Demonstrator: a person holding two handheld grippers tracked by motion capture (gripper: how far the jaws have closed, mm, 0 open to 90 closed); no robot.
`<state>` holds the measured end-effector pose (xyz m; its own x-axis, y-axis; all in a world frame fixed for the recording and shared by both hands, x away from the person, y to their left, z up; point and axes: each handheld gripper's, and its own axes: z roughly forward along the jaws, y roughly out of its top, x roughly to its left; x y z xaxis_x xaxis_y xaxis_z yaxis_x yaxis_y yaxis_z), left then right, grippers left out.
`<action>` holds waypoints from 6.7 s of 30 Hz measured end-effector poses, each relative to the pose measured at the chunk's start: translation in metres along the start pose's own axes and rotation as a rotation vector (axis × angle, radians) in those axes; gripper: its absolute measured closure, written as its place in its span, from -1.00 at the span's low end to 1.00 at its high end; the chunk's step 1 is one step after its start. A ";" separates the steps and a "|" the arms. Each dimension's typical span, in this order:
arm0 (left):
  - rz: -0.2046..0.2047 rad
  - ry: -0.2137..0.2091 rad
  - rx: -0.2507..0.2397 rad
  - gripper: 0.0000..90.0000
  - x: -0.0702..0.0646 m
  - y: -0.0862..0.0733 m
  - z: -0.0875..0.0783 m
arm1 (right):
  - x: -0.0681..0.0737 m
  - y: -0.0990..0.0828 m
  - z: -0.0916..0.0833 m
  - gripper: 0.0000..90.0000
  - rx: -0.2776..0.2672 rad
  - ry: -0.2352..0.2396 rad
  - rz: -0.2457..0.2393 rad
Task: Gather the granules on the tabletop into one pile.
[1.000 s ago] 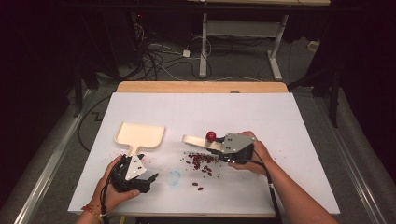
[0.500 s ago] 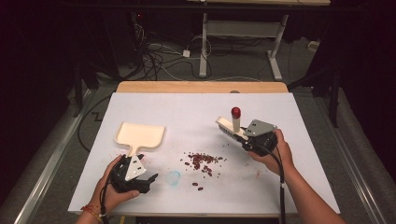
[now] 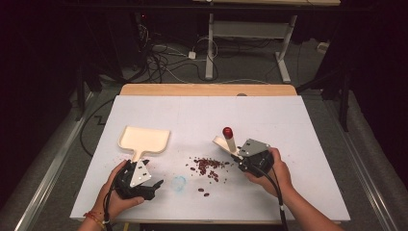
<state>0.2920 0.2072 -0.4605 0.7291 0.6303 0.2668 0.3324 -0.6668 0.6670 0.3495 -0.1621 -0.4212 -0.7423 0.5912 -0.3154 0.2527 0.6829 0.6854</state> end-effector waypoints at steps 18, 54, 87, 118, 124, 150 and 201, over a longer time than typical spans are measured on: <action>-0.001 0.008 0.002 -0.59 0.001 -0.001 -0.001 | 0.014 0.015 -0.023 0.49 -0.153 0.110 0.019; -0.119 0.093 -0.153 -0.60 0.021 -0.008 -0.026 | 0.069 0.020 -0.002 0.49 -0.129 0.448 0.057; -0.109 0.077 -0.129 -0.60 0.018 -0.007 -0.021 | 0.064 0.023 0.017 0.49 -0.149 0.154 0.443; -0.101 0.056 -0.104 -0.60 0.017 -0.005 -0.015 | 0.063 0.049 0.028 0.49 -0.218 0.205 0.446; -0.098 0.049 -0.095 -0.60 0.016 -0.005 -0.013 | 0.067 0.067 0.054 0.49 -0.222 0.143 0.467; -0.075 0.017 -0.058 -0.60 0.011 -0.002 -0.008 | 0.024 0.039 0.033 0.49 -0.213 0.078 0.572; -0.018 -0.001 -0.011 -0.60 0.005 0.002 0.001 | -0.010 -0.006 0.020 0.49 -0.270 0.601 -0.104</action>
<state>0.2964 0.2086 -0.4587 0.7232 0.6422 0.2540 0.3393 -0.6508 0.6792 0.3676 -0.1635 -0.4359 -0.9909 0.1326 -0.0214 0.0550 0.5460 0.8360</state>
